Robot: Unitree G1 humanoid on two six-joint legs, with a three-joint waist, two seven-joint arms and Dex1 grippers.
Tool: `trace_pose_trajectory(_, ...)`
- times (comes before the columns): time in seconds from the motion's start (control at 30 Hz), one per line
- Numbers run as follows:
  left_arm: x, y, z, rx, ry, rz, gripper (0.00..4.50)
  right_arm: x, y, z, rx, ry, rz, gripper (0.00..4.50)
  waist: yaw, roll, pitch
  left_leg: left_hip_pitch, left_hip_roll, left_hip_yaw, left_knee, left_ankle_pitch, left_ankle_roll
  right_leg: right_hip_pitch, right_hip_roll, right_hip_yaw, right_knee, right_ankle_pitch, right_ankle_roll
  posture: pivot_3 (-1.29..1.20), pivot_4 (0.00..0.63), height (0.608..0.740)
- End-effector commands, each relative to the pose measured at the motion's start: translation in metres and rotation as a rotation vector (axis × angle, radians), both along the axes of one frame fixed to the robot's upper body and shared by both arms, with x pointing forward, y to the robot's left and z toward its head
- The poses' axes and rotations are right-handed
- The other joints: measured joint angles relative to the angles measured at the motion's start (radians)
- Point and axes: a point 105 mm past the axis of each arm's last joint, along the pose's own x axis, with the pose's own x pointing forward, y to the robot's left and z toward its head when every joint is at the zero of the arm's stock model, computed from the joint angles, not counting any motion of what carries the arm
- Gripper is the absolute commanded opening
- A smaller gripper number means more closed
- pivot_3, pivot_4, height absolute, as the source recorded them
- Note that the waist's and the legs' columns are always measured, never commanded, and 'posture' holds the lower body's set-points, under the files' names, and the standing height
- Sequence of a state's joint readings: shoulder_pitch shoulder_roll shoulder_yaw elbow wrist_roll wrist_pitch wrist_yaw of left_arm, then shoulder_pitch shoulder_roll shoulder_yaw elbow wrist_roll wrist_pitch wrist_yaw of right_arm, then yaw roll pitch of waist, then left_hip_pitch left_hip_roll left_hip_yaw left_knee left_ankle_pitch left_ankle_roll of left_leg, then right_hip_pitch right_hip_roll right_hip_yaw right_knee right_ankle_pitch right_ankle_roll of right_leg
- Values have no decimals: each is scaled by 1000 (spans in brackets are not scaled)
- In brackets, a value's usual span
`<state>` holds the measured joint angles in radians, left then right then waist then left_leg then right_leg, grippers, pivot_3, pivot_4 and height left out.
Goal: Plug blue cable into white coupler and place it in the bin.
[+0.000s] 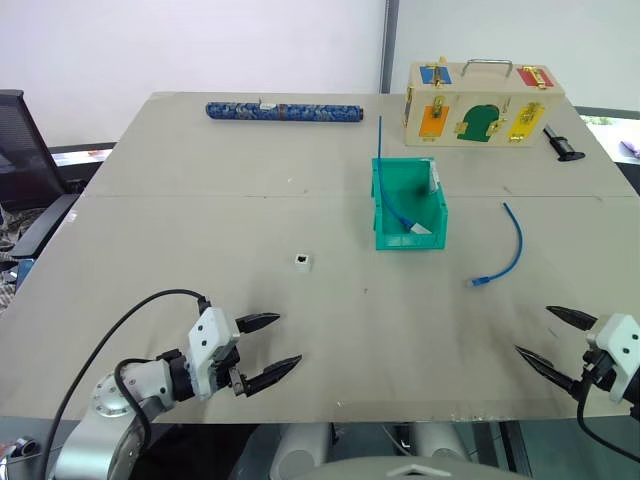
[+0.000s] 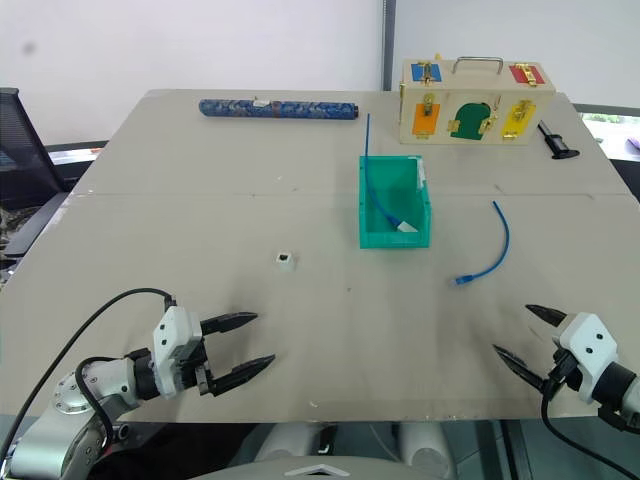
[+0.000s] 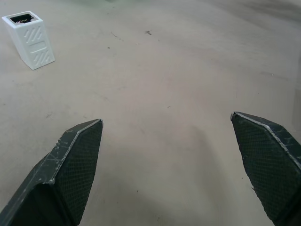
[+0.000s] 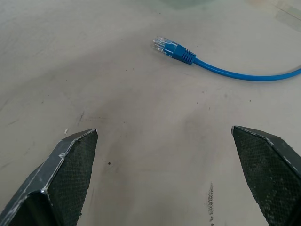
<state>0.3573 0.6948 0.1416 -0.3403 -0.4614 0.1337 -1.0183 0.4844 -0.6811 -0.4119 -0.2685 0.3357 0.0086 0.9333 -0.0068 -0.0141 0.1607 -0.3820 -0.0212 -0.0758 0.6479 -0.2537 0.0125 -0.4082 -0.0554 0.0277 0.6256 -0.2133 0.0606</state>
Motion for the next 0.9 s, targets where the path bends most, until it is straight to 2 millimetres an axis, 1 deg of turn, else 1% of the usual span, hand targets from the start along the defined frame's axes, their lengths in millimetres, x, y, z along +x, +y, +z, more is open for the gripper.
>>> trace_pose_trajectory(0.03,-1,-5,7,-32,-27,-38,4464,8,0,16,1,-83,8,4500,0,0,0,0,0,0,0,0,0,0,0,0,0,0,0,0,150,738)
trace_pose_trajectory(0.13,0,-18,16,-92,-48,-89,4464,22,14,29,20,-118,52,4500,-4,0,0,0,0,0,0,0,0,0,0,1,0,0,0,0,150,738)
trace_pose_trajectory(0.2,0,-24,21,-99,-75,-118,4464,28,17,31,-55,-110,75,4500,-3,0,0,1,0,0,1,0,0,0,0,1,0,0,0,0,150,738)
trace_pose_trajectory(0.3,1,-32,24,-77,-113,-151,4464,44,23,41,-129,-129,97,4500,-2,0,0,0,0,1,1,0,0,0,1,0,0,0,0,0,150,738)
trace_pose_trajectory(0.37,2,-38,29,-97,-145,-173,4464,52,29,44,-180,-109,157,4500,-2,1,1,0,0,1,1,0,0,0,1,0,0,0,0,0,150,738)
trace_pose_trajectory(0.5,-2,-48,41,-123,-141,-269,4464,68,37,45,-297,-54,310,4500,-3,0,1,0,-1,2,1,0,0,0,0,0,0,1,-1,0,150,738)
trace_pose_trajectory(0.57,-3,-52,46,-115,-156,-310,4500,82,42,47,-336,-35,374,4000,-4,0,1,0,-1,3,1,0,0,0,0,-1,0,1,-2,0,150,738)
trace_pose_trajectory(0.63,-4,-55,49,-111,-156,-332,4500,91,49,48,-362,-20,425,3347,-4,0,2,0,-1,4,1,0,0,0,1,0,0,2,-3,0,150,738)
trace_pose_trajectory(0.77,-5,-59,55,-106,-165,-350,4500,99,56,41,-437,50,534,3347,-5,0,3,0,-1,3,1,0,0,0,1,-1,0,3,-4,0,150,738)
trace_pose_trajectory(0.9,-7,-63,56,-106,-161,-354,4500,114,54,31,-519,81,577,3347,-5,1,3,-1,-1,3,1,0,0,0,0,-1,0,3,-4,0,150,738)
